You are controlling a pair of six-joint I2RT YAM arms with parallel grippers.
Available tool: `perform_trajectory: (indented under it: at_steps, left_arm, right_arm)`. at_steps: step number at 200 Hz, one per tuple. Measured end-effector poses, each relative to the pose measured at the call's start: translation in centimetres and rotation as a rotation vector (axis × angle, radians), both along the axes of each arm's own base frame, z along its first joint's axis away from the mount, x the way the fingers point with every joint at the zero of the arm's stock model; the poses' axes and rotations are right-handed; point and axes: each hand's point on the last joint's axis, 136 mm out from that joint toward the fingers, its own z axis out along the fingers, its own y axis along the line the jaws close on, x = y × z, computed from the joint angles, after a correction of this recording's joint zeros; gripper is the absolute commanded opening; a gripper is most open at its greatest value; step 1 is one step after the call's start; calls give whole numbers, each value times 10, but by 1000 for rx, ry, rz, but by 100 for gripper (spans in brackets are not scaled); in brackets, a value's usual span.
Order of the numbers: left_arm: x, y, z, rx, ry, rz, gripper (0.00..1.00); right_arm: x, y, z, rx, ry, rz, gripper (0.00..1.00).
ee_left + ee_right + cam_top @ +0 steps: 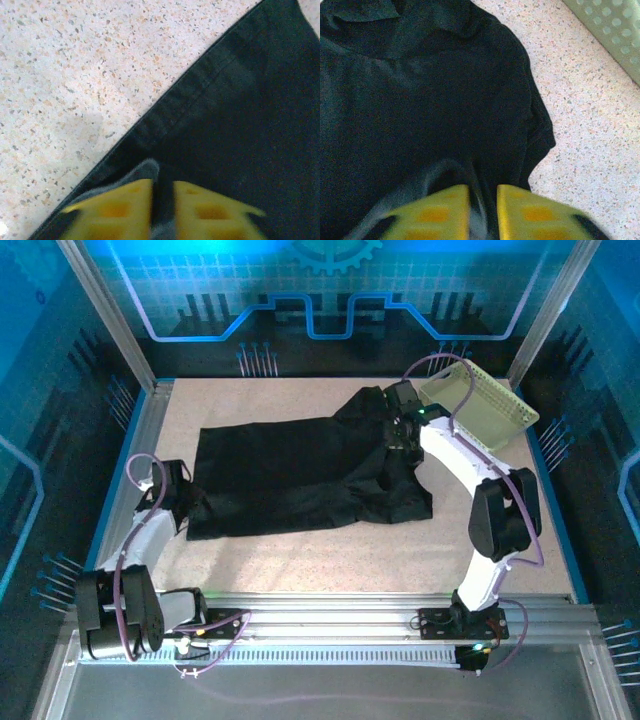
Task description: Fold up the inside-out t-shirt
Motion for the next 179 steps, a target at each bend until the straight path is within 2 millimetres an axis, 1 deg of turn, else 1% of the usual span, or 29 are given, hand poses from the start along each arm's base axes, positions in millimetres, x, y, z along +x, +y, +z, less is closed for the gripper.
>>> perform_trajectory:
  at_steps: [7,15,30,40,51,65,74,85,99,113,122,133,143,150,168,179]
  left_arm:
    - [2,0,0,1,13,-6,58]
    - [6,1,2,6,22,-15,65]
    - [10,2,11,9,28,-22,71]
    - [12,2,20,20,15,-32,73]
    - [10,1,30,20,-8,-36,74]
    - [4,-6,46,23,-60,-52,75]
    - [0,-15,56,19,-104,-78,75]
    - [-4,-29,60,5,-137,-117,75]
    - [-10,-49,50,-29,-127,-173,75]
    - [-17,-65,26,-61,-72,-219,75]
    - [-24,-69,9,-79,-29,-226,75]
    - [-31,-72,-9,-102,22,-226,75]
    - [-35,-74,-22,-120,64,-231,75]
    - [-35,-76,-27,-132,82,-237,75]
    - [-33,-79,-37,-154,106,-246,76]
    - [-32,-79,-41,-165,118,-244,76]
  right_arm:
    - [1,-1,0,-9,-1,-3,59]
    - [0,-3,0,-21,3,-4,62]
    - [-4,-8,2,-38,3,-12,63]
    - [-12,-13,3,-40,5,-18,63]
    - [-27,-20,2,-38,12,-21,63]
    - [-55,-32,2,-22,24,-32,64]
    - [-74,-39,-2,11,33,-43,64]
    - [-94,-45,-10,70,49,-52,67]
    - [-118,-57,-28,150,84,-90,70]
    - [-138,-66,-49,204,127,-129,71]
    - [-149,-67,-62,236,156,-144,71]
    - [-157,-66,-75,277,187,-154,70]
    - [-160,-64,-82,316,200,-163,69]
    - [-160,-62,-85,342,204,-167,69]
    - [-152,-53,-89,401,201,-156,67]
    - [-148,-51,-94,413,207,-165,67]
